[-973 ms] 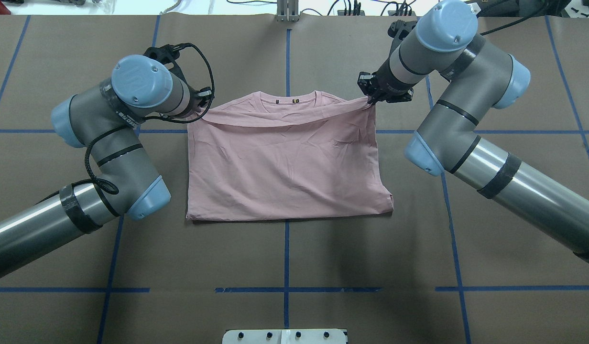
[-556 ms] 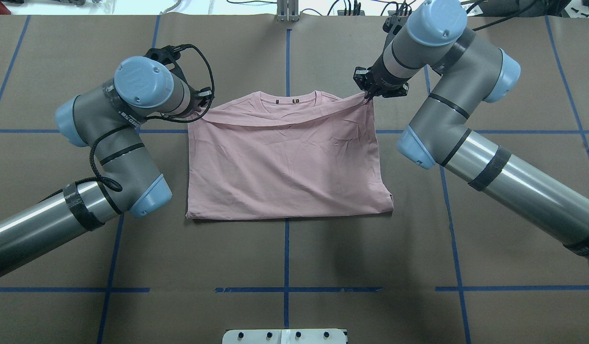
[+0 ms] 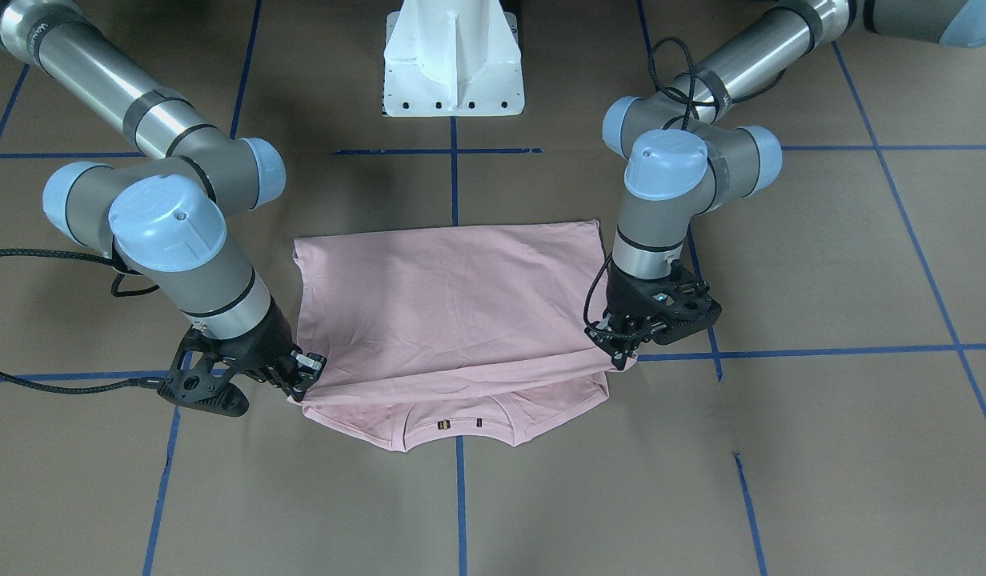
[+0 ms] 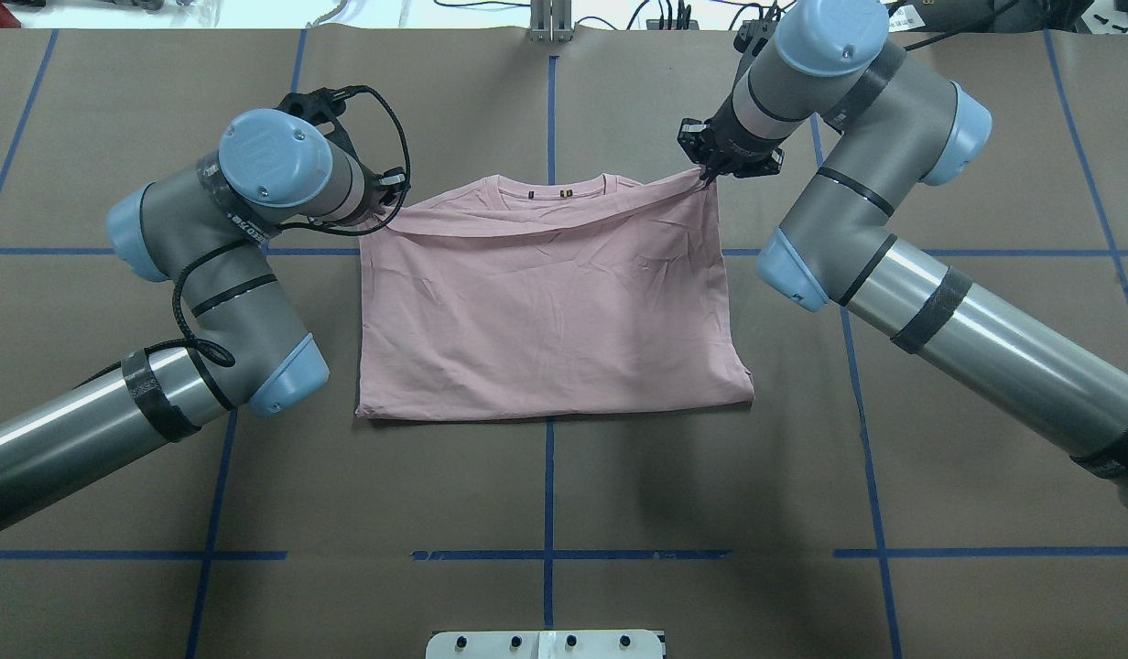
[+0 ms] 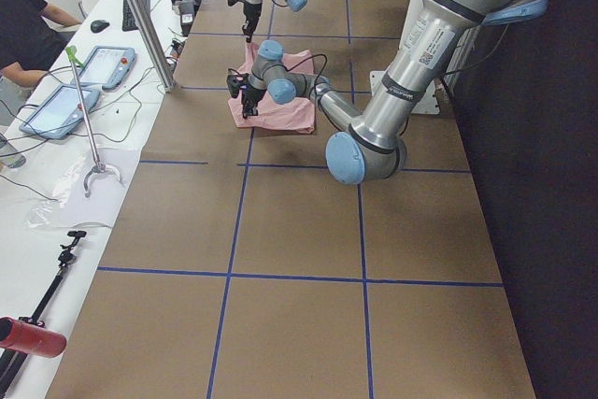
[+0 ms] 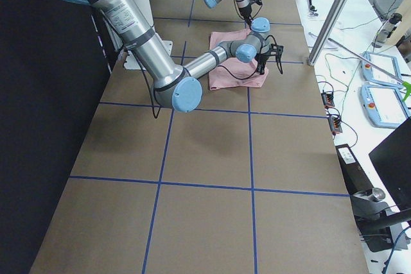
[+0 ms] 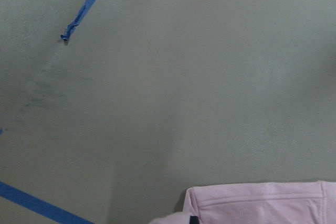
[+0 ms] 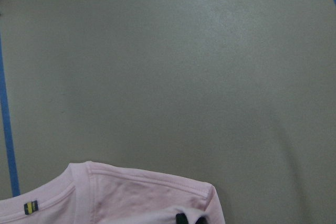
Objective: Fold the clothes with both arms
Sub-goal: 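Lower the hem near the collar and open both grippers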
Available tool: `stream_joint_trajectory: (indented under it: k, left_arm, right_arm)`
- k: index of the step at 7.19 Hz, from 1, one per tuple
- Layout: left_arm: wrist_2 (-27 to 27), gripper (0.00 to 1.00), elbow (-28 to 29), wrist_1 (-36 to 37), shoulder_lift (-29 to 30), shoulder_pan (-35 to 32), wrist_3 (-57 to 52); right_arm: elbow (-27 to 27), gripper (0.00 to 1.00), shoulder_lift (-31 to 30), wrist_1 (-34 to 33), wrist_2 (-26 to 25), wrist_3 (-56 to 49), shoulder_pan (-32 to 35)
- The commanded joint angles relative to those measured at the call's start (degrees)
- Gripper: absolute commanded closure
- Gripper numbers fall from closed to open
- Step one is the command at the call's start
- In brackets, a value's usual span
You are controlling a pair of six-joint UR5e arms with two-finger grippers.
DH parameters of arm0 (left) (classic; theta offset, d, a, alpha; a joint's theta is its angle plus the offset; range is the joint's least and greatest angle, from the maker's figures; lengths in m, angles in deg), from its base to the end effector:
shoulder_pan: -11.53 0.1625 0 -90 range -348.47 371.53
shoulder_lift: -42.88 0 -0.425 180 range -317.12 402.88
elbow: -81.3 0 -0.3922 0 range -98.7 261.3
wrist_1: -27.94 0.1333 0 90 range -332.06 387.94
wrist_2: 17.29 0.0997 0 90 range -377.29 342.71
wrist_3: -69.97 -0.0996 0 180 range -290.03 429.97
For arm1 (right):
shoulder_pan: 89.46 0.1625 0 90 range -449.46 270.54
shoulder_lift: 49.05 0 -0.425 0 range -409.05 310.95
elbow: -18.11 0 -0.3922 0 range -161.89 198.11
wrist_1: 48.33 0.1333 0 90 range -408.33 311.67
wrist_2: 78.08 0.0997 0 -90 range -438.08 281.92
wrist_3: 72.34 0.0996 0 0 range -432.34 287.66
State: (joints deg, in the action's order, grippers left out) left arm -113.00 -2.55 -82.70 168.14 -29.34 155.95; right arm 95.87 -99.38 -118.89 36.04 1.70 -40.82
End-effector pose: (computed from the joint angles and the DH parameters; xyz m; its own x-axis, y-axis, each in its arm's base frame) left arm 0.4698 -0.5697 0.3067 0.5290 -0.3655 -0.7659 0.5580 0.8298 -0.0106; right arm -0.4287 -0.6271 0.2983 0.5685 0.2660 0.7785 -0.3449 0.9362 -0.0679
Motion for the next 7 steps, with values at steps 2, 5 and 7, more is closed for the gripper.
stream_joint_trajectory:
  k: [2, 5, 7]
  left_arm:
    - [0.0, 0.48, 0.1, 0.2, 0.0, 0.1, -0.2]
    - [0.3, 0.00, 0.1, 0.4, 0.0, 0.2, -0.2]
    - [0.1, 0.00, -0.4, 1.0, 0.0, 0.1, -0.2]
  right_arm:
    - [0.1, 0.77, -0.9, 3.6, 0.0, -0.6, -0.4]
    - [-0.1, 0.00, -3.2, 8.4, 0.0, -1.0, -1.1]
    - [1.4, 0.00, -3.5, 8.6, 0.7, -1.5, -1.0]
